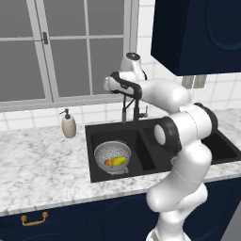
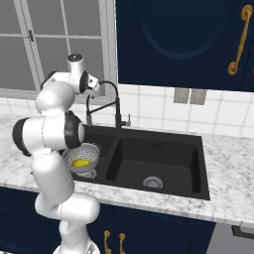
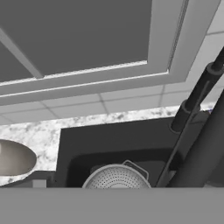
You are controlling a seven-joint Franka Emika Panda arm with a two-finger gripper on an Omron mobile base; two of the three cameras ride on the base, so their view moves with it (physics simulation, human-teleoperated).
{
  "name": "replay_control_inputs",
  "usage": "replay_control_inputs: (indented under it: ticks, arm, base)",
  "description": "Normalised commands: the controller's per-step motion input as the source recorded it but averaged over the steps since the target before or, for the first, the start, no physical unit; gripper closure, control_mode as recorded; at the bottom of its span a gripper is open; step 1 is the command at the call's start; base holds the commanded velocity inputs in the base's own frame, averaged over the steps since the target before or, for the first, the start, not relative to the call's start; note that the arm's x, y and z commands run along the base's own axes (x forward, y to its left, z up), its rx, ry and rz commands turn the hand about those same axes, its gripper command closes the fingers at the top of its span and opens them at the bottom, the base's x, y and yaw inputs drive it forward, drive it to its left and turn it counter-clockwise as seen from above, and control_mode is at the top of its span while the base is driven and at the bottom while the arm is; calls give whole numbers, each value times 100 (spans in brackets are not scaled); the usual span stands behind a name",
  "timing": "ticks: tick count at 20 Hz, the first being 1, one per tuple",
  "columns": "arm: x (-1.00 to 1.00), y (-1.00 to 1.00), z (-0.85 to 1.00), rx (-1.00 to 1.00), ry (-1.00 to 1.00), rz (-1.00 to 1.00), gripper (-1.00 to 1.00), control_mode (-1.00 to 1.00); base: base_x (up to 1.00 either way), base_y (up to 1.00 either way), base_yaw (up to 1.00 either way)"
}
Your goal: Put the colander in the sink, put the pear, kiwi, peach in the colander, and turn on the sink faucet and pour water over the colander.
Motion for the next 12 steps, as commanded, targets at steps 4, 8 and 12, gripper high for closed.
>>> replay_control_inputs:
  ticks: [4,8,12]
  arm:
    - [24,6,0,0,2,0,-100,-100]
    - [-18,-39,24,0,1,-9,-100,-100]
    - [-29,-98,78,0,0,-19,-100,-100]
  base:
    - [0,0,0]
    - [0,0,0]
    - [0,0,0]
